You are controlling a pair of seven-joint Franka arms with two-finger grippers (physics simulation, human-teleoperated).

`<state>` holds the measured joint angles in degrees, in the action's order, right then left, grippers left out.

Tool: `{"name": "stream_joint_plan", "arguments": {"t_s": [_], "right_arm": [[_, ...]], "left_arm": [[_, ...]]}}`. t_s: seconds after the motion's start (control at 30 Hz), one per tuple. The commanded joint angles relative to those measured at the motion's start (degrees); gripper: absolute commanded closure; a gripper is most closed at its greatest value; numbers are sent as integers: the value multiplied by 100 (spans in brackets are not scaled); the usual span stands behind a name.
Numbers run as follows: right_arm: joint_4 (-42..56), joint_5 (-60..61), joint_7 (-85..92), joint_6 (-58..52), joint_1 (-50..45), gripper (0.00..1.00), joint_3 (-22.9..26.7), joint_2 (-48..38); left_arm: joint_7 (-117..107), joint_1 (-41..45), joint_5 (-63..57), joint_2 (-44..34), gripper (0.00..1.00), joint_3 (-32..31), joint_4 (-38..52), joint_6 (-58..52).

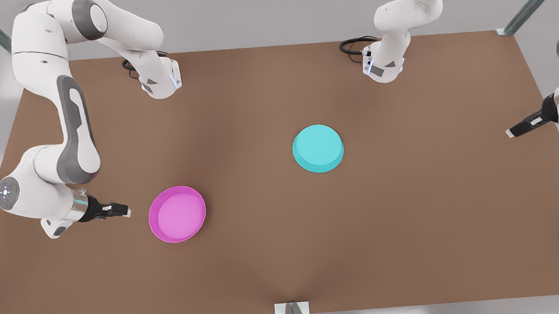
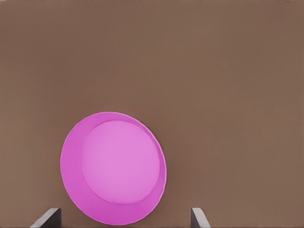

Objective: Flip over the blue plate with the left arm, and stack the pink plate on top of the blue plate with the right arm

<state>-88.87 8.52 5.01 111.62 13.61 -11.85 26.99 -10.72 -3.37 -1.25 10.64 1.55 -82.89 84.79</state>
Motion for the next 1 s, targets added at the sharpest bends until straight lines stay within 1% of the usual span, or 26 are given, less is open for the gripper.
{"name": "stream_joint_plan", "arguments": {"t_s": [0.0, 0.03, 0.07, 0.13, 0.17, 0.2, 0.27, 0.3, 0.47, 0.57, 0.83, 0.9, 0.93, 0.97], "right_arm": [[-25, 0, 0, 52, 36, 0, -11, 43], [-183, 0, 9, 359, 202, 0, -159, 140], [-543, 9, 0, 869, 519, 0, -538, 140], [-1018, 0, 9, 1388, 537, 0, -564, 140], [-1089, 0, 9, 1459, 485, 0, -564, 175], [-1141, -17, 27, 1459, 476, 0, -626, 184], [-1449, -61, 246, 1582, 660, 0, -890, 184], [-1493, -52, 396, 1582, 660, 0, -942, 184], [-1651, -61, 466, 1846, 652, 0, -1013, 342], [-1836, -87, 457, 2478, 818, 0, -1013, 483], [-1897, -79, 404, 3216, 862, 0, -1021, 957], [-1889, -79, 404, 3384, 1021, 0, -1224, 1133], [-1880, -79, 404, 3384, 1012, 4, -1232, 1142], [-1880, -79, 396, 3384, 1012, 20, -1232, 1151]], "left_arm": [[0, 1822, 37, 8, 0, -14, 1, 2], [-35, 1787, 133, -36, 0, -58, -8, 2], [-70, 1831, 380, 17, 0, -67, 1, 108], [-62, 1743, 309, -36, 0, -58, 1, -7], [-35, 1690, 257, -44, 0, -23, 1, -16], [-44, 1550, 248, -53, 0, -23, 10, -7], [-62, 1550, 248, -53, 0, -32, 1, -15], [-62, 1550, 257, -53, 0, -41, 10, -86], [-35, 1523, 362, -18, 0, -32, 159, -68], [-79, 1541, 344, -18, 0, -32, 177, -121], [-61, 1470, 336, -36, 0, -15, 203, -156], [-53, 1470, 344, -36, 0, -14, 203, -174], [-61, 1479, 336, -36, 0, -15, 203, -165], [-18, 1470, 336, -36, 0, -15, 203, -165]]}}
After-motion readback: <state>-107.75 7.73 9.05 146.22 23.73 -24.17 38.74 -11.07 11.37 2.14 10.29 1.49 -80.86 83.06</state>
